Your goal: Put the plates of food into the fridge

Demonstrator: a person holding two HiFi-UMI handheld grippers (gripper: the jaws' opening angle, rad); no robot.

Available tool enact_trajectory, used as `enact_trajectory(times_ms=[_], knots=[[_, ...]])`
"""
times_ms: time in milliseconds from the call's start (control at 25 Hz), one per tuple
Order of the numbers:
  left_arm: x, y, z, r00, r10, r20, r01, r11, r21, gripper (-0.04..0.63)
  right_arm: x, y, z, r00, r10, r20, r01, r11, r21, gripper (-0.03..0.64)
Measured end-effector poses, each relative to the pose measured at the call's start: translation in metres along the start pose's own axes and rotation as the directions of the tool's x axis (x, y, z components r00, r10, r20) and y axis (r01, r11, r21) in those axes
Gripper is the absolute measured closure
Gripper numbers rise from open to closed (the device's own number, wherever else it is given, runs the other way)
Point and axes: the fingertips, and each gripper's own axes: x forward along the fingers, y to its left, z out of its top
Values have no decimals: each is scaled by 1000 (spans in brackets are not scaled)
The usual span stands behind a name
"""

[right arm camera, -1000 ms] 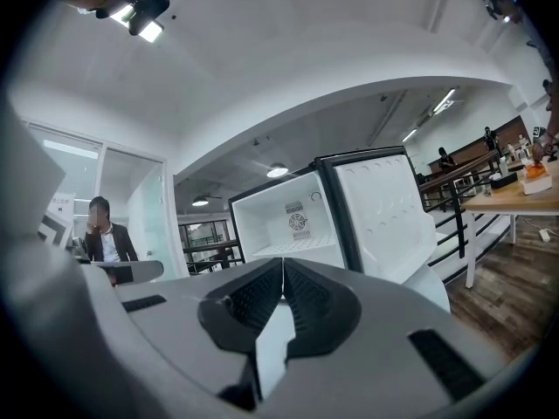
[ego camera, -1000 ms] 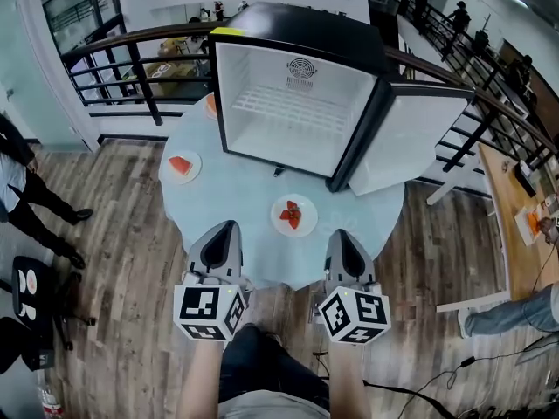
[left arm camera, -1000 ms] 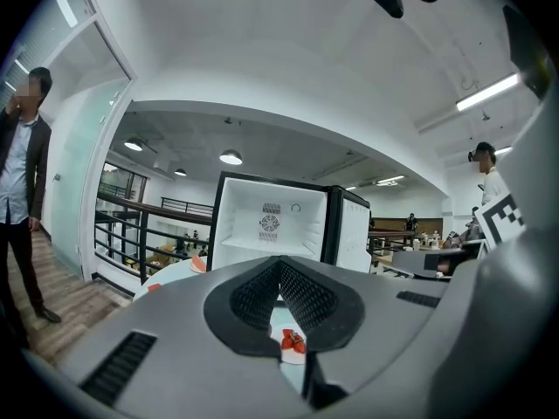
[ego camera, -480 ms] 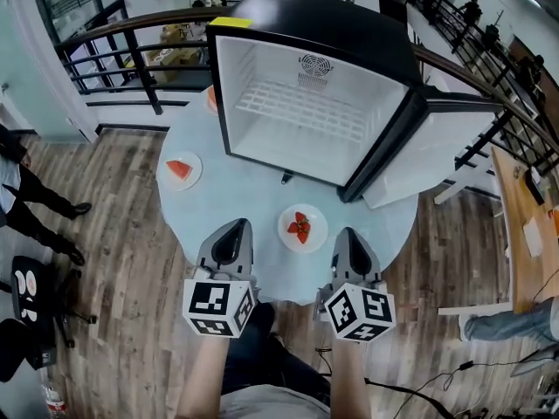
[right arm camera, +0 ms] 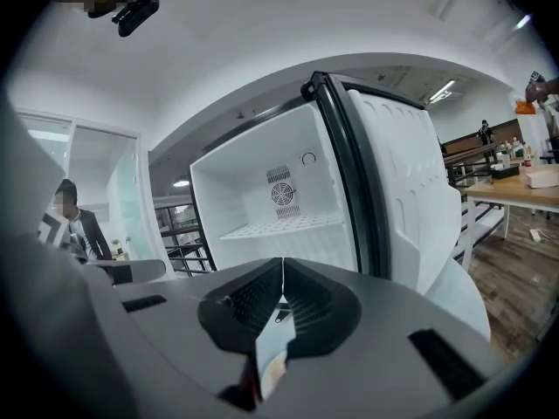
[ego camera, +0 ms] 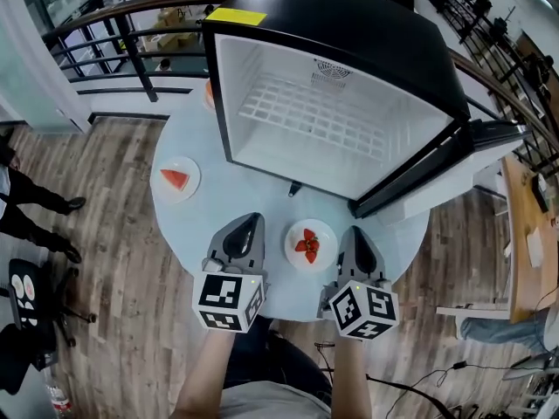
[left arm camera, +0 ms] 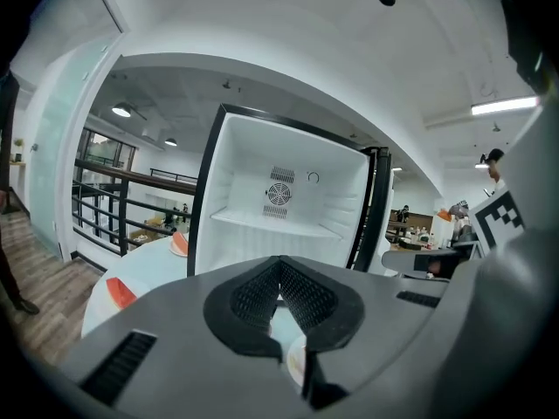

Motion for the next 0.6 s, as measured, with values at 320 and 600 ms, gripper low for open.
enact_trajectory(times_ms=[320, 600], knots=[[32, 9, -31, 994, -36, -107, 33, 999, -29, 590, 16, -26, -30, 994, -76, -79, 77, 997, 15, 603], [44, 8, -60, 980, -44, -192, 30, 997, -76, 590, 21, -51, -65, 978, -88, -187, 97, 995, 39, 603]])
